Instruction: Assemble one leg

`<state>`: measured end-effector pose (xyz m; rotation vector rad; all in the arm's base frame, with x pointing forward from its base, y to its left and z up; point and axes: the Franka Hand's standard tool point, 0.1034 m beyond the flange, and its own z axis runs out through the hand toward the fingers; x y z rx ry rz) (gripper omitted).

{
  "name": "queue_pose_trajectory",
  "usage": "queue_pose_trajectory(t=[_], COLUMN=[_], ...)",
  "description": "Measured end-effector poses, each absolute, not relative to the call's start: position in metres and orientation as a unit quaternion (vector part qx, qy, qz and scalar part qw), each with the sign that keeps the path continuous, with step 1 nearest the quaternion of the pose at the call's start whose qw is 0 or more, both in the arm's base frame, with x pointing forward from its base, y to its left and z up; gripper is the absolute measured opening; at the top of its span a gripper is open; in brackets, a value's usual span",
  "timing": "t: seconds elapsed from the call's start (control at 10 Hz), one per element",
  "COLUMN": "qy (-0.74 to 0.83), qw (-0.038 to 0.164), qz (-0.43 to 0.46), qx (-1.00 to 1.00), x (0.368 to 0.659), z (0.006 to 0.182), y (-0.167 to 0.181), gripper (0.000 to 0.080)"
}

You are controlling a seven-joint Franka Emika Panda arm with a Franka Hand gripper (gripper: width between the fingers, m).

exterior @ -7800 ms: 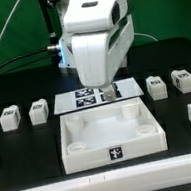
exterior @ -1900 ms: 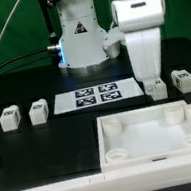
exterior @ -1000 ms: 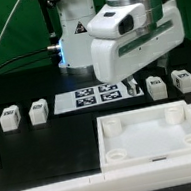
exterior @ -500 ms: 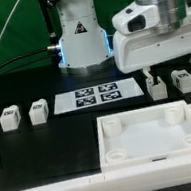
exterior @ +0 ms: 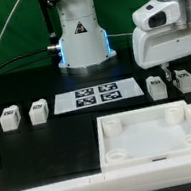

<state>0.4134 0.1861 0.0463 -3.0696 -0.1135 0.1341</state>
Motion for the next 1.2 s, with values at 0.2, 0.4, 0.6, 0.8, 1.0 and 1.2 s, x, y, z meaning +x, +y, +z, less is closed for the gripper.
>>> queue_pose_trajectory(t=[0.2,0.4,0.6,0.8,1.0,1.2], qy=[-0.040,-0.051,-0.042,-0.048,-0.053,-0.055], qw=[0.030,0.013,0.004,-0.010,-0.024,-0.022], qz=[0.056,0.134,0.225,0.308,0.403,0.401], qx=[-0.997,-0.990,-0.973,-0.950,-0.913,-0.914], x=[0.413,0.403,0.400,0.393,0.388,0.388], z=[0.046,0.046,0.039,0.037,0.033,0.024], y=[0.185,0.179,0.187,0.192,0.194,0.198], gripper=[0.0649,0.0649,0.0649,0.0649,0.0649,0.0649])
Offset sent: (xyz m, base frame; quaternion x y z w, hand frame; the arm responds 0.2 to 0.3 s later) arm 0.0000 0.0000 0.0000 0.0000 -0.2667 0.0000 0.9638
